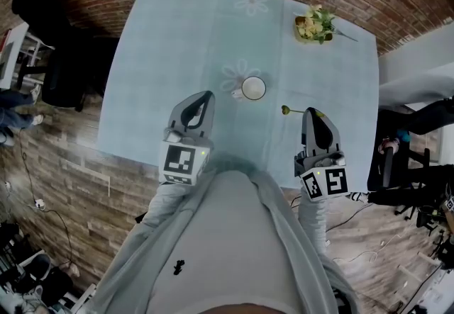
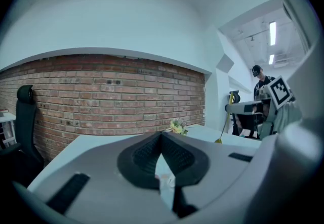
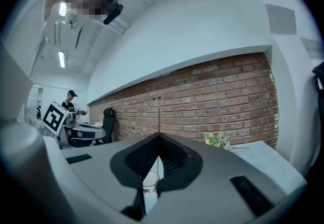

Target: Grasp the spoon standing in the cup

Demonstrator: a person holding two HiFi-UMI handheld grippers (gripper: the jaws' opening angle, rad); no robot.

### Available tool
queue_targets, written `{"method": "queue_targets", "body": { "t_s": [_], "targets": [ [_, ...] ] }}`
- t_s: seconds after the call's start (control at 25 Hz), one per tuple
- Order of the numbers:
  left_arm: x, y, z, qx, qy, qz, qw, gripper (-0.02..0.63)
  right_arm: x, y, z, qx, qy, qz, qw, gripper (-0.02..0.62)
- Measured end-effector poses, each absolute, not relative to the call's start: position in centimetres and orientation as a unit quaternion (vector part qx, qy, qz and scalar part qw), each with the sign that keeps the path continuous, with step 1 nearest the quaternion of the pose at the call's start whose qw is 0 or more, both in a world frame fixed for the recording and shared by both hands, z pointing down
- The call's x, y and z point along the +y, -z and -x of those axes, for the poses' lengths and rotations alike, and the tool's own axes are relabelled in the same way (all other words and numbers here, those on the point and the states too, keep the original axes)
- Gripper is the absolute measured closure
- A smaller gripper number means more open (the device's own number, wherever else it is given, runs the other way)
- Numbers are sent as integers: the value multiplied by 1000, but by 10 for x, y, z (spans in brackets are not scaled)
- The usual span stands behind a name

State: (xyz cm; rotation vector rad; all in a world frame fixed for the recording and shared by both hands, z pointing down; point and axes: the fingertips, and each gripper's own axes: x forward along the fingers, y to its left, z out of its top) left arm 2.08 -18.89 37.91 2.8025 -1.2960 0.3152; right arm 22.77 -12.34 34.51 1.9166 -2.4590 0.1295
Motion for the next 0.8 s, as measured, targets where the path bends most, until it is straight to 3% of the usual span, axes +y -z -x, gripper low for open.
{"method": "queue_targets", "body": {
  "t_s": [0.8],
  "targets": [
    [-196,-386,-18,-418,-106,-902,26,588,-133,-350,-219,-798,-48,-600,14,580]
  ]
}}
